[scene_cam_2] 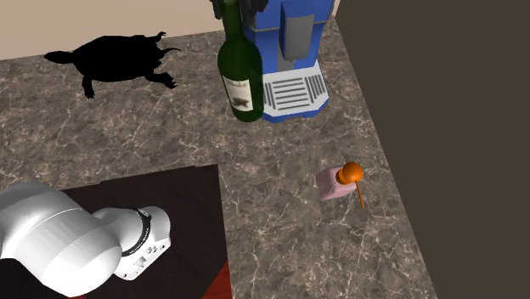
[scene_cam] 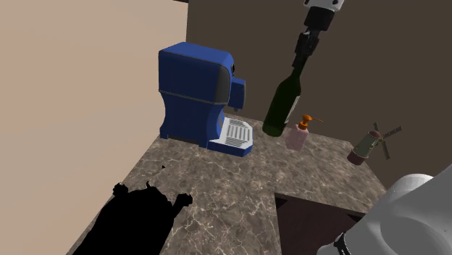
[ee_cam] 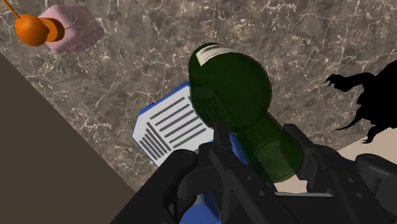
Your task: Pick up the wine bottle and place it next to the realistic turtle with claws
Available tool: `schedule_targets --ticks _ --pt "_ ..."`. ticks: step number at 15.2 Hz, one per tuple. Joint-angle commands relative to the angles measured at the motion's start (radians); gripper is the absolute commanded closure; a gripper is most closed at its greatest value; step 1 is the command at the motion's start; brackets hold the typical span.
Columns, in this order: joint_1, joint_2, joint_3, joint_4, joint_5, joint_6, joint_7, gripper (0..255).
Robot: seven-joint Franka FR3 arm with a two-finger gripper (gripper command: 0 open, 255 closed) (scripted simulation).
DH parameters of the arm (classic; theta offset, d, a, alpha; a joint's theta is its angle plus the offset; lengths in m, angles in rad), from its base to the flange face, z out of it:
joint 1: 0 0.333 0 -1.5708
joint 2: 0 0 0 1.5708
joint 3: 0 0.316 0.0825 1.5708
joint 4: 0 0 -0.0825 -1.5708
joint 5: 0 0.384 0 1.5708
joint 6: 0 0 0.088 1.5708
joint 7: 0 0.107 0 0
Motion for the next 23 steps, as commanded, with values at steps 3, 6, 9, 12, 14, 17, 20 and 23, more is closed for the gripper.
schedule_targets --ticks 3,6,9,12,14,17,20,23 --pt "0.038 0.020 0.062 0.018 0.017 0.006 0.101 255" --pt "0.067 0.044 0.105 0.041 0.028 0.010 0.172 255" --pt "0.095 0.078 0.146 0.076 0.037 0.012 0.242 255" --pt "0.124 0.121 0.186 0.122 0.043 0.012 0.310 255" --pt "0.143 0.155 0.212 0.161 0.045 0.010 0.355 255" --pt "0.174 0.215 0.248 0.230 0.045 0.004 0.423 255" --pt "0.207 0.285 0.281 0.316 0.039 -0.009 0.489 255" --pt "0.241 0.362 0.309 0.416 0.028 -0.028 0.550 255"
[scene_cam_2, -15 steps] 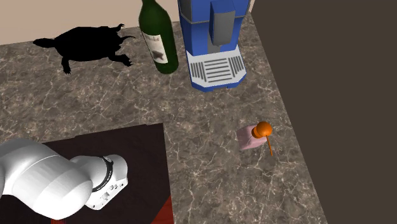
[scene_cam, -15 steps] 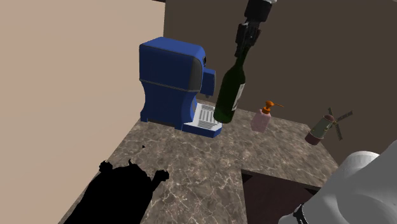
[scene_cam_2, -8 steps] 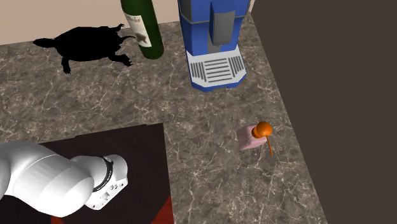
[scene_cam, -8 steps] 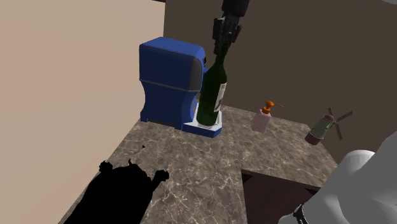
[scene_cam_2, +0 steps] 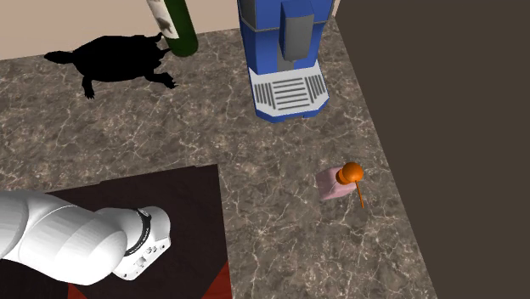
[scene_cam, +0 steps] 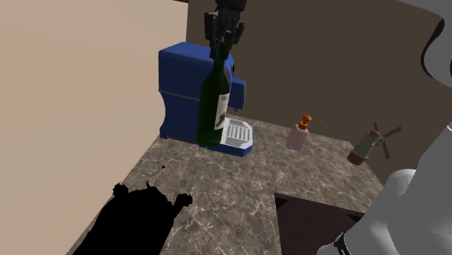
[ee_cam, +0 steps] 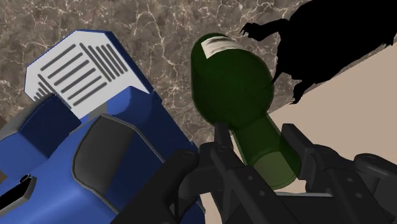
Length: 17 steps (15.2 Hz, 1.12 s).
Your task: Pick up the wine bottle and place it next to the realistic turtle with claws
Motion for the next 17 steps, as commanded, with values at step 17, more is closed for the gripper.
schedule_targets --ticks 17 --pt "0.010 -0.050 0.008 -0.295 0.004 0.246 0.009 255"
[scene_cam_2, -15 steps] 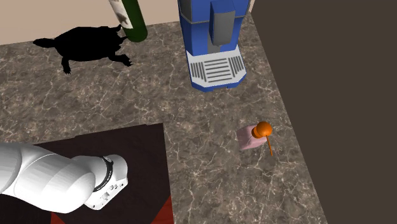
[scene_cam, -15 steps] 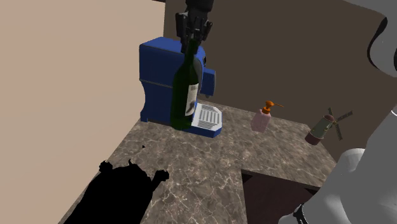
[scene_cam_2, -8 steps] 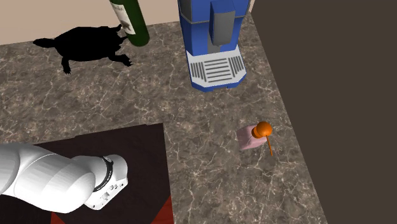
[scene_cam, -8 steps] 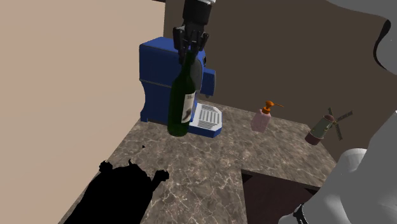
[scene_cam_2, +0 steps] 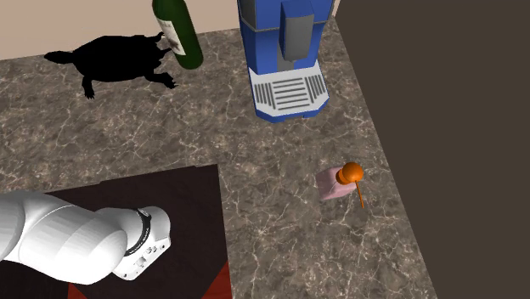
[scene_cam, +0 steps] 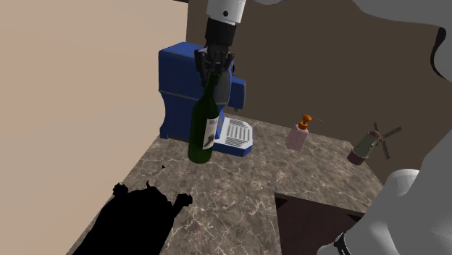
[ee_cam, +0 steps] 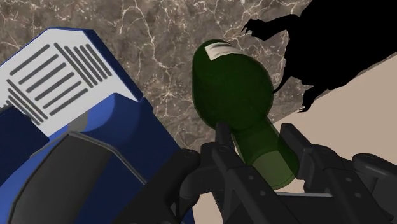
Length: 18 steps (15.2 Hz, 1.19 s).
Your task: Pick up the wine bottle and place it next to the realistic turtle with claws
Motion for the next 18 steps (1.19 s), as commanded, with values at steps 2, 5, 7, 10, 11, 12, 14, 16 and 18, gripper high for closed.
schedule_targets --ticks 2,5,7,10,11,12,14,16,18 --pt "-0.001 -0.011 -0.001 -0.054 0.001 0.044 -0.004 255" --pt "-0.001 -0.014 -0.001 -0.099 0.002 0.085 -0.006 255" --pt "-0.001 -0.015 -0.001 -0.127 0.002 0.112 -0.007 255" --pt "-0.001 -0.015 -0.001 -0.167 0.003 0.153 -0.009 255" --pt "-0.001 -0.015 -0.001 -0.180 0.003 0.166 -0.010 255" --pt "-0.001 -0.014 -0.001 -0.192 0.003 0.179 -0.010 255" --pt "-0.001 -0.012 -0.001 -0.217 0.003 0.206 -0.011 255" --pt "-0.001 -0.009 -0.001 -0.240 0.003 0.232 -0.012 255" --pt "0.000 -0.005 0.000 -0.262 0.003 0.258 -0.013 255"
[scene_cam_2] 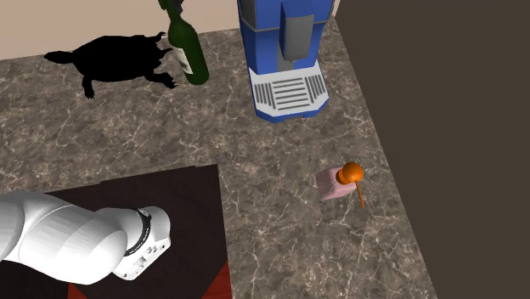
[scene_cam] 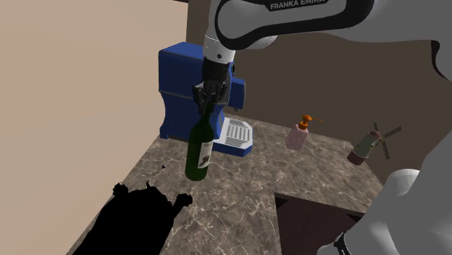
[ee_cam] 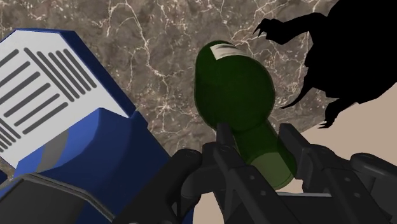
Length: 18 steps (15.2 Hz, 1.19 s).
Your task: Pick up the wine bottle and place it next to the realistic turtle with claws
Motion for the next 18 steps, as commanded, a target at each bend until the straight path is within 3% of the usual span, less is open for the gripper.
schedule_targets --ticks 1,11,12,18 --pt "0.001 0.003 0.001 -0.025 0.000 0.029 0.000 255" --pt "0.001 0.010 0.001 -0.050 0.000 0.061 -0.001 255" --pt "0.001 0.009 0.001 -0.050 0.000 0.061 -0.001 0" --pt "0.000 0.002 0.000 -0.026 0.000 0.028 -0.001 0"
